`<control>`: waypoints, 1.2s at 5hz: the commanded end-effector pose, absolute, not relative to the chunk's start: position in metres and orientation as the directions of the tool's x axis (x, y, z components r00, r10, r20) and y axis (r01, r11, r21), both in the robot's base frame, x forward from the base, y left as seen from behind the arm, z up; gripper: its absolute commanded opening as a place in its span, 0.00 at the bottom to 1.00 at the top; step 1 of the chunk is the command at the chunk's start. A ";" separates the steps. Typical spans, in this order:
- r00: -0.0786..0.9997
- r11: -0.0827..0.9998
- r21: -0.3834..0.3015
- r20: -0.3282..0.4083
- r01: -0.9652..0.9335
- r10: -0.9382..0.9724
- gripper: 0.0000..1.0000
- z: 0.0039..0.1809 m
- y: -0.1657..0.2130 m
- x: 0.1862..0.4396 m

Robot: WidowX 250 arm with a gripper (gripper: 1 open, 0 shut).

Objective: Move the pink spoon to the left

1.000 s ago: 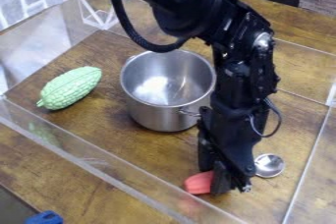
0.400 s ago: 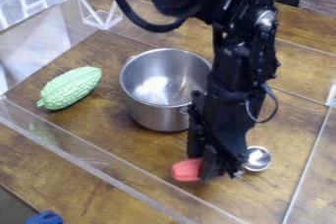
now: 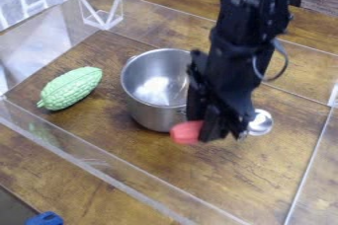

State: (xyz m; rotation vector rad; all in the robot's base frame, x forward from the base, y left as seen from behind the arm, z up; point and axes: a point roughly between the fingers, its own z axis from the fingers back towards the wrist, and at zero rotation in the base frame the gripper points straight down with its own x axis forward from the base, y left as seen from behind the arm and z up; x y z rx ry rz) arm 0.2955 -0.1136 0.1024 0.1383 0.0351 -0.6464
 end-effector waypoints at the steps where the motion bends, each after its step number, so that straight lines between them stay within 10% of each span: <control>1: 0.863 0.849 0.188 0.020 0.493 -0.505 0.00 0.154 -0.089 0.304; 6: 0.994 0.967 0.253 0.106 -0.035 0.008 0.00 0.155 0.106 0.327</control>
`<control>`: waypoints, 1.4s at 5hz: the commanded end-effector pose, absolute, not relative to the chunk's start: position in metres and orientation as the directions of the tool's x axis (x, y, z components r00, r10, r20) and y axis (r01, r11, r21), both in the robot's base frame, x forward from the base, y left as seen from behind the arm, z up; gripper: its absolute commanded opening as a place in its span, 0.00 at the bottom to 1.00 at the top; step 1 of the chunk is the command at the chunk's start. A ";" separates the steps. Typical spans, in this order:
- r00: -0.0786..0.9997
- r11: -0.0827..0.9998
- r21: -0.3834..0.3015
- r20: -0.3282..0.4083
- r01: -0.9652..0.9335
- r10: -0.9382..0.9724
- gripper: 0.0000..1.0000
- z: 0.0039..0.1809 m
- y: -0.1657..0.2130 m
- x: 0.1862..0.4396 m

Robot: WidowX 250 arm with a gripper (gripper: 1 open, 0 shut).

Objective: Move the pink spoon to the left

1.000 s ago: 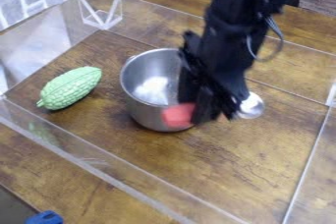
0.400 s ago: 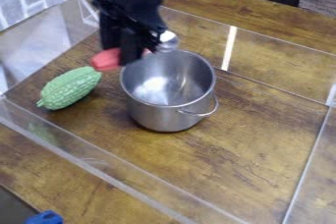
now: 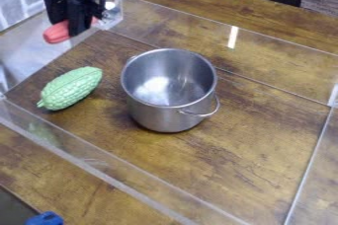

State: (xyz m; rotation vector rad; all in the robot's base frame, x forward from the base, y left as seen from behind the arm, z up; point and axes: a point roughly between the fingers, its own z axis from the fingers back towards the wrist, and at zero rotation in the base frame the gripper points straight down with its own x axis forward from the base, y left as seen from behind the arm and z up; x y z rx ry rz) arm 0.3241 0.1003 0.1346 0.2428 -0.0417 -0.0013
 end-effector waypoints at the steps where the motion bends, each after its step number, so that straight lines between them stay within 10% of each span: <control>1: 0.993 0.970 0.234 0.116 -0.061 0.035 0.00 0.148 0.136 0.339; 7: 0.983 0.987 0.048 0.107 -0.154 0.148 0.00 0.111 0.202 0.391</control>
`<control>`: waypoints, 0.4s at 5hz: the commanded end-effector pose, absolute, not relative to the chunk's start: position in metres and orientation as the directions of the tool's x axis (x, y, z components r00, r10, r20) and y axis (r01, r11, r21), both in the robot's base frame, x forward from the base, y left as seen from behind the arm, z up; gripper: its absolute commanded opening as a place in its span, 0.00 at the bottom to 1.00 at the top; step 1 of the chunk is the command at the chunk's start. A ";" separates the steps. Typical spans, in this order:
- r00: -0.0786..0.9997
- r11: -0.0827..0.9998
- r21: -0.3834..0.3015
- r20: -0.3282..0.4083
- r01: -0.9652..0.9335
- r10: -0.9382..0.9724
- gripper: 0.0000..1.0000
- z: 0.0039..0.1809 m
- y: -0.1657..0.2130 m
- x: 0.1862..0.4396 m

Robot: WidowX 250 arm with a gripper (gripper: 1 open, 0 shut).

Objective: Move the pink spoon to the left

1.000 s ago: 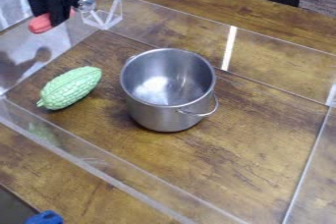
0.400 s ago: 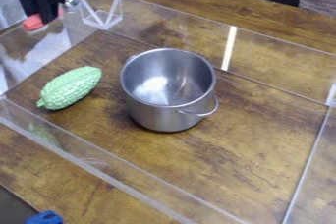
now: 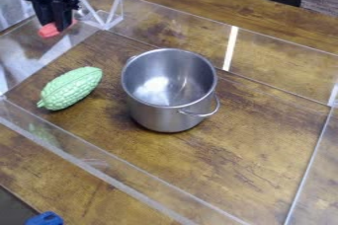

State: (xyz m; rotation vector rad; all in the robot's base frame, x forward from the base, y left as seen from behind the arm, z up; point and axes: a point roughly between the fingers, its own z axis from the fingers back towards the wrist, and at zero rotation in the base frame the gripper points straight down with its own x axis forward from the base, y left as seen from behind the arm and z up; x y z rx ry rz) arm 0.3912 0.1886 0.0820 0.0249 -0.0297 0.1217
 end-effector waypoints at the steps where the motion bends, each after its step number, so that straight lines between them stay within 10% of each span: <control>1: 0.984 0.989 0.037 0.107 -0.144 0.139 1.00 0.111 0.203 0.395; 2: 0.987 0.991 0.036 0.108 -0.128 0.123 1.00 0.116 0.202 0.398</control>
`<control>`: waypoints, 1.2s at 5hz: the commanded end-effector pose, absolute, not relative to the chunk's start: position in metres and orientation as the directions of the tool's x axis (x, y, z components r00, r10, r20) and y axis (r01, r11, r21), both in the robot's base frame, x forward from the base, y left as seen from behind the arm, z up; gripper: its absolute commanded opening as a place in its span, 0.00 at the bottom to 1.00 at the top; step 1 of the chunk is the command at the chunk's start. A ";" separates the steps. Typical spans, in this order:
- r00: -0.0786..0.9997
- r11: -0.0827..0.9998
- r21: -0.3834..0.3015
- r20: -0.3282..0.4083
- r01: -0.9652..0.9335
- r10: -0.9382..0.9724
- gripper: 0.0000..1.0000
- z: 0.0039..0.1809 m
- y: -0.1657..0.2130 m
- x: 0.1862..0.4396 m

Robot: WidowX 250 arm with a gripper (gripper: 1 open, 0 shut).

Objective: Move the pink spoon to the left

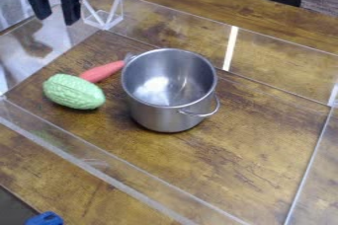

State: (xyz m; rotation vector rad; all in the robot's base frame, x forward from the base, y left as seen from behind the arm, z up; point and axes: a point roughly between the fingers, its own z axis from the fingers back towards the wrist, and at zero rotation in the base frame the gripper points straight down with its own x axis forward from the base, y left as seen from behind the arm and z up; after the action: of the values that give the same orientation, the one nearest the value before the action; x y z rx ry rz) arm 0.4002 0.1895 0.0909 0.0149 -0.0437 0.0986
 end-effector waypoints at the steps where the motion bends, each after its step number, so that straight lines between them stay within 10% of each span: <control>1: 0.988 0.993 0.038 0.108 -0.111 0.106 1.00 0.122 0.202 0.399; 6: 0.995 0.999 0.040 0.092 -0.035 0.031 1.00 0.143 0.193 0.396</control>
State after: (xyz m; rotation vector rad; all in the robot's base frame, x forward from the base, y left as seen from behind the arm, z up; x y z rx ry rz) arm 0.3964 0.1874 0.1069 -0.0016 -0.0075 0.0249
